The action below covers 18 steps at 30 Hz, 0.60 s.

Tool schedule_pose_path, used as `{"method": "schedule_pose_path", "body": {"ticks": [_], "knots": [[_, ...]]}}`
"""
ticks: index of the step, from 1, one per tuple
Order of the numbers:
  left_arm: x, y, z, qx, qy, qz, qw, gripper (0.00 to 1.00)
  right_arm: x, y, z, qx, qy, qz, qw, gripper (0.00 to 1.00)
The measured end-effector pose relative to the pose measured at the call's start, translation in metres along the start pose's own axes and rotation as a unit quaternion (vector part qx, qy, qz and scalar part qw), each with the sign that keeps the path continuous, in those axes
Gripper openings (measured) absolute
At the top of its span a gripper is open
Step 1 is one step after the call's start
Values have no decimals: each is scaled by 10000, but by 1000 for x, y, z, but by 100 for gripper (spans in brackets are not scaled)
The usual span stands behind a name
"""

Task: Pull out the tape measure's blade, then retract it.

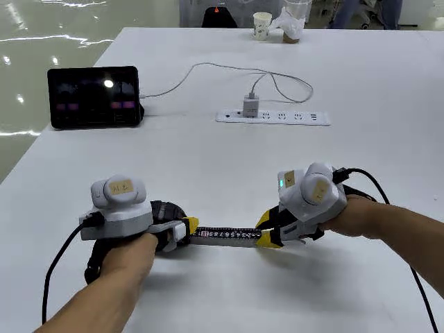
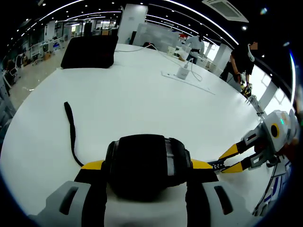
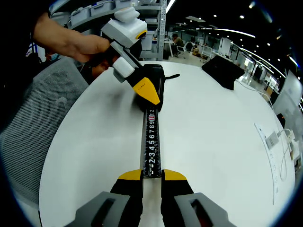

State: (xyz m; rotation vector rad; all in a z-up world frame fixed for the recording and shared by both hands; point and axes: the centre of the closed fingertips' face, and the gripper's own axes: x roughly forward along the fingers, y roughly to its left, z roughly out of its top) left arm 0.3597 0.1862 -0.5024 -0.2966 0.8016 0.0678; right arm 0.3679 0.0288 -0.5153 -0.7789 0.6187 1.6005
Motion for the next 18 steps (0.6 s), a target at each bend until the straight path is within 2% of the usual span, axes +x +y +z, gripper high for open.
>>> {"method": "schedule_pose_path", "body": {"ticks": [18], "knots": [[-1, -1, -1, -23, 19, -34, 10000, 63, 9, 0, 11, -20, -72, 29, 10000, 11]]}}
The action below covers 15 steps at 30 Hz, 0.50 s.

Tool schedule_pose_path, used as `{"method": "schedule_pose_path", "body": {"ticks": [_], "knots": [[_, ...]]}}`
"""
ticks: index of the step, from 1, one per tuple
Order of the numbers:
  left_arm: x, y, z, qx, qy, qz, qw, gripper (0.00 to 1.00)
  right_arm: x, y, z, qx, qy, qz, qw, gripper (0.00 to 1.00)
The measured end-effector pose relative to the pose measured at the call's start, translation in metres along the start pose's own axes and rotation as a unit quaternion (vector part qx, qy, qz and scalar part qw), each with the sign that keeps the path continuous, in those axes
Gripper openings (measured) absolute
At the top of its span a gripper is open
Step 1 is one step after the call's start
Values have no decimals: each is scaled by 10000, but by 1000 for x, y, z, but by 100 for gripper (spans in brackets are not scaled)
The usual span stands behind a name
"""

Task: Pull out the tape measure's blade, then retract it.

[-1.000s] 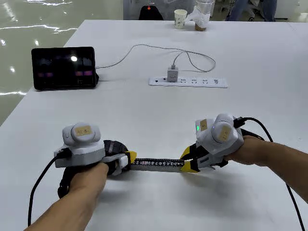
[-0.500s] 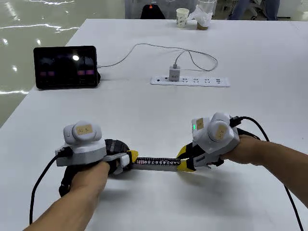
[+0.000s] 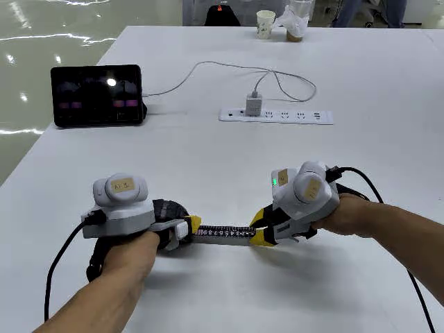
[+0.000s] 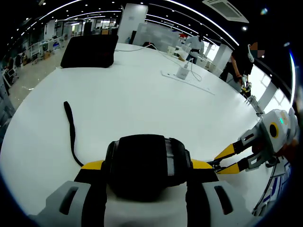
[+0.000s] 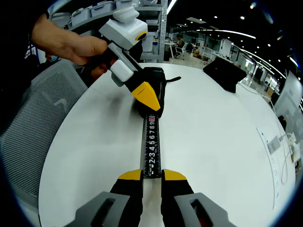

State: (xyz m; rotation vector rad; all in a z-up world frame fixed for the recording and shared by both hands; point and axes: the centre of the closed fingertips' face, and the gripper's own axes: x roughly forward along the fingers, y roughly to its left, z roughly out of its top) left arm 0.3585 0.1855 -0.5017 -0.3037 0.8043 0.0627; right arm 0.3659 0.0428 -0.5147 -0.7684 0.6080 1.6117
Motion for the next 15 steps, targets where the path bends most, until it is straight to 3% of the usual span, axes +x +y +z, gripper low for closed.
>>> {"method": "schedule_pose_path", "body": {"ticks": [15], "knots": [[-1, -1, -1, -19, 9, -27, 10000, 63, 7, 0, 7, -14, -42, 15, 10000, 11]]}}
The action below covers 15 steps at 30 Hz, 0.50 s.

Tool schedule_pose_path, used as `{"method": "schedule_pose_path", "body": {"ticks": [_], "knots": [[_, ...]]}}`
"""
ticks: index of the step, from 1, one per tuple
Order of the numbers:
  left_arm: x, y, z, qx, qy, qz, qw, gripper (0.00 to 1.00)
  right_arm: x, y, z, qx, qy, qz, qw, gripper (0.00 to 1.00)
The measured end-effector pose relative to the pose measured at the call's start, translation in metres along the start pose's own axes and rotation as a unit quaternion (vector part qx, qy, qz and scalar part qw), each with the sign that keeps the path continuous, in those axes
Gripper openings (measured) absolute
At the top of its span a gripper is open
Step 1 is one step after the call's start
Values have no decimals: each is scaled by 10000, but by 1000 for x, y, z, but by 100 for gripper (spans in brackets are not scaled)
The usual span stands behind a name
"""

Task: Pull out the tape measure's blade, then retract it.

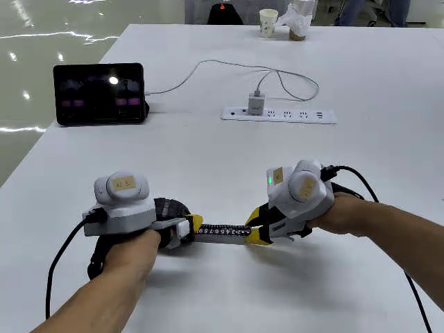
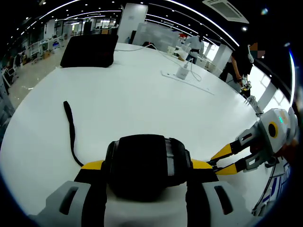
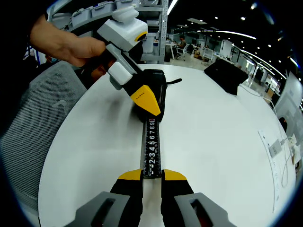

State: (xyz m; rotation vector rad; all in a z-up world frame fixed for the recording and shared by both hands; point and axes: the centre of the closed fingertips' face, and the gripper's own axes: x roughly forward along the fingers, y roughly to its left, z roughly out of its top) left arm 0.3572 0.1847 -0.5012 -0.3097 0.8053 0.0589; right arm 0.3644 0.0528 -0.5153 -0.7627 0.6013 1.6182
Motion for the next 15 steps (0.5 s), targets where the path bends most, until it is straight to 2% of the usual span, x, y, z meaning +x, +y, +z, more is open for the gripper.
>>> {"method": "schedule_pose_path", "body": {"ticks": [15], "knots": [[0, 0, 0, -17, 12, -15, 10000, 63, 9, -1, 11, -20, -66, 22, 10000, 11]]}}
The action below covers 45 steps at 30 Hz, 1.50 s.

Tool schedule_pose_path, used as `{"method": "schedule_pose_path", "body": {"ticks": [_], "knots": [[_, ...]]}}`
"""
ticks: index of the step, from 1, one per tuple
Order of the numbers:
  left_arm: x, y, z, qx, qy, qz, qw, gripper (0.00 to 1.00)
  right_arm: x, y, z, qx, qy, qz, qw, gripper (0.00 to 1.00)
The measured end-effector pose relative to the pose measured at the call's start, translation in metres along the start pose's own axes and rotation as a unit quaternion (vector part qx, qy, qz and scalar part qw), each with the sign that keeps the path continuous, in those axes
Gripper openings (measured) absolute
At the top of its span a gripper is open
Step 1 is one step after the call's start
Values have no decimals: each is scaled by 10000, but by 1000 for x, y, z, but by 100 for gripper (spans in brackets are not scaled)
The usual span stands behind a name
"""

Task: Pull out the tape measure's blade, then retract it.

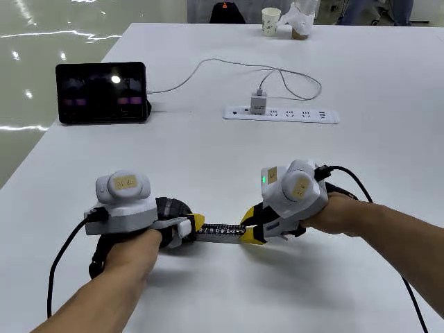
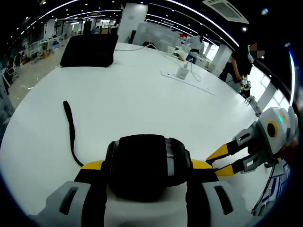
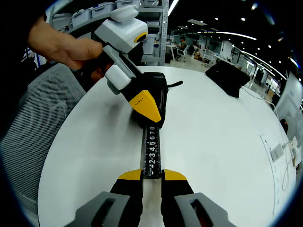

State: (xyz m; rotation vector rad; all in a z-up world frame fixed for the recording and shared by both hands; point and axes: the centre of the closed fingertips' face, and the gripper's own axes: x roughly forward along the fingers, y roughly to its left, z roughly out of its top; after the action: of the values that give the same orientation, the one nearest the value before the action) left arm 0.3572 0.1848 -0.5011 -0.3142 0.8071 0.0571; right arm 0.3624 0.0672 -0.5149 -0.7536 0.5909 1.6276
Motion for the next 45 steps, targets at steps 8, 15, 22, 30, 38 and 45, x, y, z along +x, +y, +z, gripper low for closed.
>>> {"method": "schedule_pose_path", "body": {"ticks": [8, 15, 22, 30, 38, 45], "knots": [[1, 1, 1, -8, 4, -7, 10000, 63, 3, -1, 4, -4, -10, 2, 10000, 11], [1, 1, 1, -14, 3, -15, 10000, 63, 7, -1, 8, -29, -20, 26, 10000, 11], [2, 2, 1, -17, 7, -20, 10000, 63, 13, -1, 14, -27, -72, 45, 10000, 11], [3, 2, 1, -34, 15, -21, 10000, 63, 20, -1, 22, -38, -132, 71, 9999, 11], [2, 2, 1, -57, 8, -35, 10000, 63, 28, 0, 32, -67, -222, 102, 9997, 11], [1, 0, 0, -77, 7, -46, 10000, 63, 34, 0, 40, -70, -294, 109, 9995, 11]]}}
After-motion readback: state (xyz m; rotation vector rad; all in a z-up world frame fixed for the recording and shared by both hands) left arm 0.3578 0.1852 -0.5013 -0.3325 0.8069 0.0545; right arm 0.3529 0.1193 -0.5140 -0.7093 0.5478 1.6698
